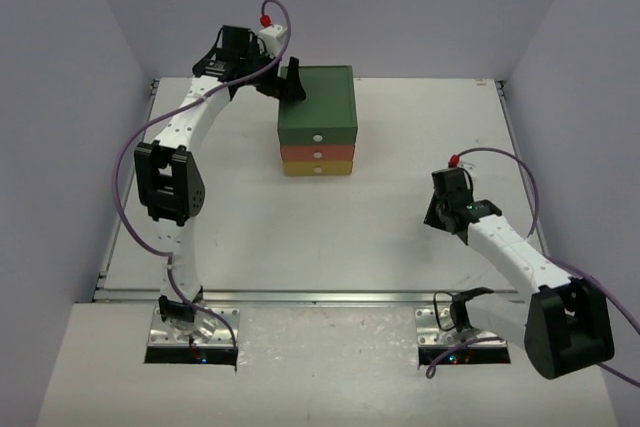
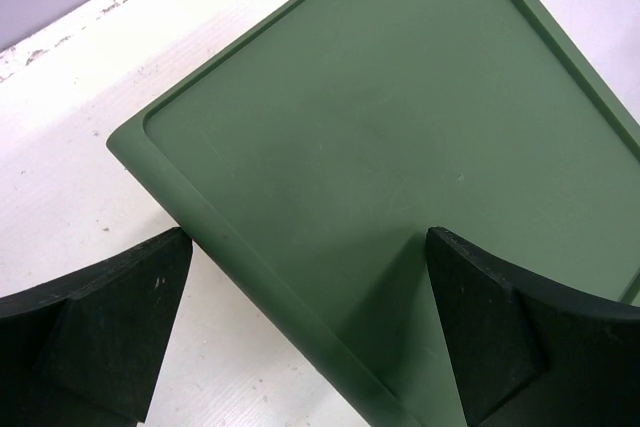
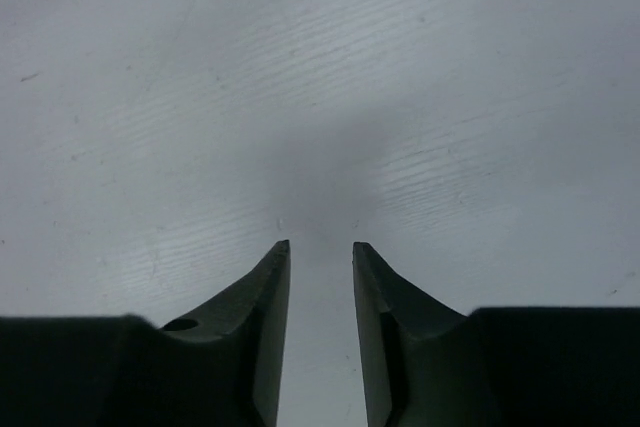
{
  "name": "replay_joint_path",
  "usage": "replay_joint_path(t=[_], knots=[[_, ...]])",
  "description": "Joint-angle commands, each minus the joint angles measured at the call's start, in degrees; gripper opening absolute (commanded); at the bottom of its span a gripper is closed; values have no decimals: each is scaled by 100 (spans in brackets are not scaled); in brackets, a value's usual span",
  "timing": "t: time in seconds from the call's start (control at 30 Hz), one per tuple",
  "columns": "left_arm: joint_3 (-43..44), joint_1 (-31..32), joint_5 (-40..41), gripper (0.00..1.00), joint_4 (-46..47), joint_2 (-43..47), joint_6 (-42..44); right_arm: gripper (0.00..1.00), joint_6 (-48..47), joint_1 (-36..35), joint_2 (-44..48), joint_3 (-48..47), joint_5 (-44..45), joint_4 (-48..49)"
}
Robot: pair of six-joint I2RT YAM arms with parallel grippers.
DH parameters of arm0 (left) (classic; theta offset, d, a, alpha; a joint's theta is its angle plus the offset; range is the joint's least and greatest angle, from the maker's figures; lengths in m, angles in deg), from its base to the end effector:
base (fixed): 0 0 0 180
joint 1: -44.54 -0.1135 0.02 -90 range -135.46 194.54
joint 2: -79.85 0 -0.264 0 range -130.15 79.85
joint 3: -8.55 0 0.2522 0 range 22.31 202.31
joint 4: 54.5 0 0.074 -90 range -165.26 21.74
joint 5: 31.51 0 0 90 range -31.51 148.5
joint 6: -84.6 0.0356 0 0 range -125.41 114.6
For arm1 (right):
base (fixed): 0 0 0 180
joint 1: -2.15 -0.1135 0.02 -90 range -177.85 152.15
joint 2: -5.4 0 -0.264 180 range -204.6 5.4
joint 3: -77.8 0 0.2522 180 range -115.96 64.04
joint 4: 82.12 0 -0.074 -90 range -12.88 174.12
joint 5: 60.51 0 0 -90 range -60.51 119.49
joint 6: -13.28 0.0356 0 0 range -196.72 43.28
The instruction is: Organize the makeup
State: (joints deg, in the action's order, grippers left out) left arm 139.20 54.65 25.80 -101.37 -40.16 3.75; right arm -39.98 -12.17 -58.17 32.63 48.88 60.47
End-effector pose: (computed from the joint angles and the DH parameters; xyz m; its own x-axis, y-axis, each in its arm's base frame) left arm 0.4729 -0.1038 0.3272 -0.4828 0.2220 -0.8471 0.6618 0.7260 -0.1869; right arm 0.1989 0.0386 0.1813 -0.6737 0.4104 -0.6146 0.4373 0.8918 0.1161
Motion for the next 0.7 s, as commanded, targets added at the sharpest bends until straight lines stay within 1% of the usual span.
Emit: replay_joint_path(t=[0.0,0.03,0.1,0.13,0.2,0.27,0.33,0.37,0.4,0.43,0.47,0.5,0.53,0.6,0.67], knots=[[454,97,-75,100,343,144,-54,42,-397,834,-382,-655,-1163,-96],[509,97,35,100,340,180,-69,50,-463,928,-489,-792,-1312,-101],[542,67,640,100,400,385,-118,71,-649,1041,-736,-1176,-1457,-112],[536,48,967,100,414,497,-133,80,-685,1053,-798,-1307,-1432,-109],[542,-44,1404,100,407,699,-157,92,-677,1054,-848,-1463,-1228,-105],[528,-203,1667,100,376,960,-206,96,-623,1055,-893,-1580,-1073,-117],[318,-515,1723,100,391,1555,-293,99,-606,1063,-1012,-1792,-908,-205],[137,-771,1729,100,442,1747,-307,99,-598,1063,-1035,-1826,-881,-228],[-94,-802,1714,100,495,1965,-284,99,-597,1063,-1035,-1842,-857,-228],[-604,-1142,1716,100,568,2304,-198,99,-587,1063,-1035,-1841,-858,-226],[-1083,-1502,1751,100,567,2431,-115,99,-554,1063,-1027,-1825,-867,-202],[-1366,-1640,1843,100,533,2548,-52,99,-518,1063,-1036,-1824,-893,-193],[-1642,-1880,2127,100,515,2764,51,99,-474,1063,-1045,-1807,-909,-193],[-2571,-2094,2306,100,532,3017,188,99,-336,1063,-1101,-1827,-892,-214],[-3292,-2262,2347,100,711,3289,323,99,-275,1063,-1139,-1860,-866,-255]])
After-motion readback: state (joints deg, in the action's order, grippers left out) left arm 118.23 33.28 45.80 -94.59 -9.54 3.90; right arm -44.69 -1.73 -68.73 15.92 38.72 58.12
